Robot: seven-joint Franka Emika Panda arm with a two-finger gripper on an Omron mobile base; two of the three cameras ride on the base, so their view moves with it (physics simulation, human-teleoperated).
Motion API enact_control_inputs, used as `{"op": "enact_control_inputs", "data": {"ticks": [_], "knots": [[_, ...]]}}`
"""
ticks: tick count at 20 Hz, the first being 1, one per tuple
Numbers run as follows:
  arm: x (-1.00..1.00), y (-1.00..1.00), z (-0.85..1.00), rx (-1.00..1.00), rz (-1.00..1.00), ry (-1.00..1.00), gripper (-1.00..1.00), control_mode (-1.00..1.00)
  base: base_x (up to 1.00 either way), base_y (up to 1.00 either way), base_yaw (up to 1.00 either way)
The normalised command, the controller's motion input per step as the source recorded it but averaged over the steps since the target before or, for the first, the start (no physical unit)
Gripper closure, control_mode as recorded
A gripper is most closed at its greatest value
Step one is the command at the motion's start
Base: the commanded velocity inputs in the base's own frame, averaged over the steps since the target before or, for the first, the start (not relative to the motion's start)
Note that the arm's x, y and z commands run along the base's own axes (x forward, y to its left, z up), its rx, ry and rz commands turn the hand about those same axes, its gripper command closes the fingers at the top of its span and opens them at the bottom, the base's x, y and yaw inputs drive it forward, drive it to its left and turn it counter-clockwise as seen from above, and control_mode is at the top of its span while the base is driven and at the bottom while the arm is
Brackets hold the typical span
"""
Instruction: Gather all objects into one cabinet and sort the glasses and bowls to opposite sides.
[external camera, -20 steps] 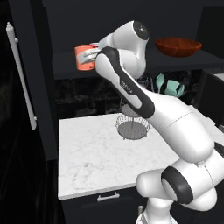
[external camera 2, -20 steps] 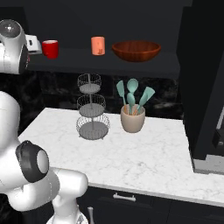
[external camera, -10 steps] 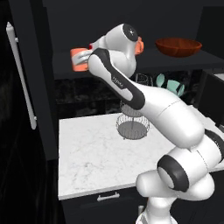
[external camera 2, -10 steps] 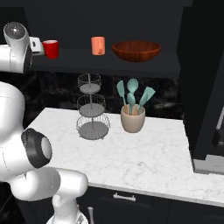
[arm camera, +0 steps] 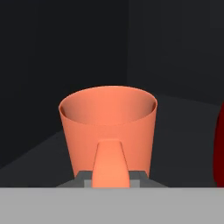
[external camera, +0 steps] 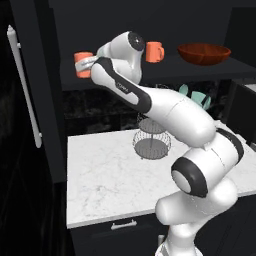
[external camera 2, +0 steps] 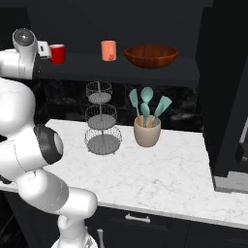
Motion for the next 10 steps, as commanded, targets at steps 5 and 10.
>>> {"op": "enact_control_inputs", "data": {"ticks": [5,10], "knots": [[0.47,0.34,0.00,0.00,-0.03,0.00,1.00,-1.00,0.00,0.00,0.00],[0.42,0.17,0.00,0.00,-0.02,0.00,1.00,-1.00,0.00,0.00,0.00]]}}
